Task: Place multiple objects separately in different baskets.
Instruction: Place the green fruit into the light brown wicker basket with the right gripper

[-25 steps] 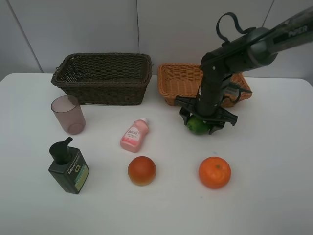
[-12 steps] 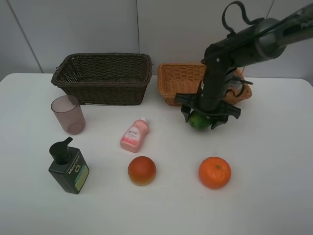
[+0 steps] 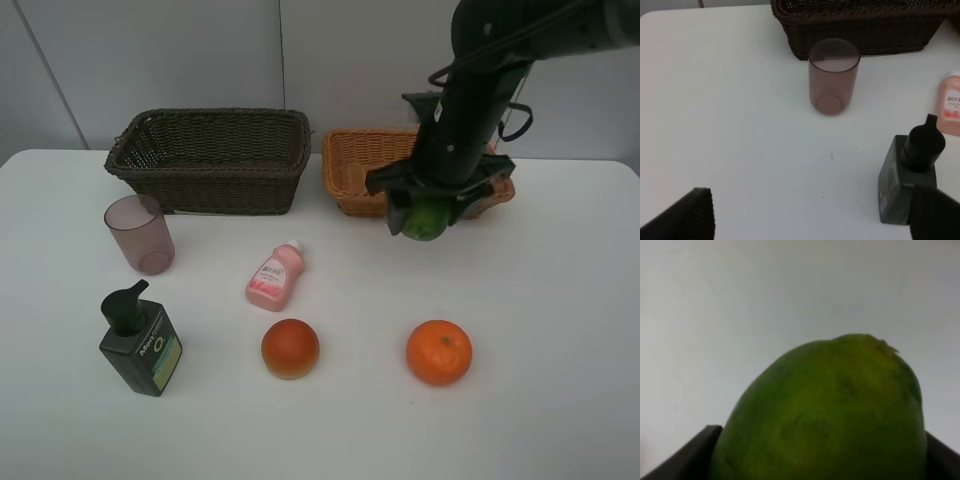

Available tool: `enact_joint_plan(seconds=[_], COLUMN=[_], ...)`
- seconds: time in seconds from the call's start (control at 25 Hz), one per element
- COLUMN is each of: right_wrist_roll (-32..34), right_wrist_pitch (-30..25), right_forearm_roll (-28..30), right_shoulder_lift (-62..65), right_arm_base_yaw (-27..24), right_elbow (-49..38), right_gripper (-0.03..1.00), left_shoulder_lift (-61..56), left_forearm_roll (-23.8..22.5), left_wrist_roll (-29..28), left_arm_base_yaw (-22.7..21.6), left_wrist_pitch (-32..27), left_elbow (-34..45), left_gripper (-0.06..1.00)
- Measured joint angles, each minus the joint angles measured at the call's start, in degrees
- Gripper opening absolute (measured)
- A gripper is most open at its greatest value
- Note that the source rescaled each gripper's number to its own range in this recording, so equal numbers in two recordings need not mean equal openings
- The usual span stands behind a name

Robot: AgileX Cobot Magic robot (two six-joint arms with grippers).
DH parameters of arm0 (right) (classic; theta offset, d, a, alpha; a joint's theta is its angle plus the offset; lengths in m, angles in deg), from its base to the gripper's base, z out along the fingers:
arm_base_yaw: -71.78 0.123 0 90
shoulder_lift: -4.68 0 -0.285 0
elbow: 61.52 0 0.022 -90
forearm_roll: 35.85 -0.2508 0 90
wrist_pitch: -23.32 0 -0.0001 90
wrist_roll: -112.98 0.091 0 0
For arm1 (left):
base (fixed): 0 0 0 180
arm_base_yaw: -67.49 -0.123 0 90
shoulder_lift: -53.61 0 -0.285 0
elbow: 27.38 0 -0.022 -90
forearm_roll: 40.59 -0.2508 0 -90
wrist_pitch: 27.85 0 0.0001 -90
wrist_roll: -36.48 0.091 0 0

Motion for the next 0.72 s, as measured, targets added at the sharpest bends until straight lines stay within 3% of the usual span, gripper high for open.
enact_joint_plan(seconds=[0.36, 0.72], right_wrist_roll=[-2.08, -2.08], right_wrist_pitch=[-1.24, 13.04], right_forearm_roll=[1.34, 8.22], right_shoulder_lift=[-4.43, -12.77], right_arm_base_yaw=[-2.52, -6.98], right_elbow=[15.42, 18.22], right_gripper=[0.26, 0.26], left_shoulder_lift=[0.0, 0.0], left_forearm_roll=[0.0, 0.0], left_wrist_roll=[0.0, 0.0], left_arm_base_yaw=[0.0, 0.0], left_wrist_pitch=[0.0, 0.0], left_elbow=[0.0, 0.0], left_gripper=[1.0, 1.0])
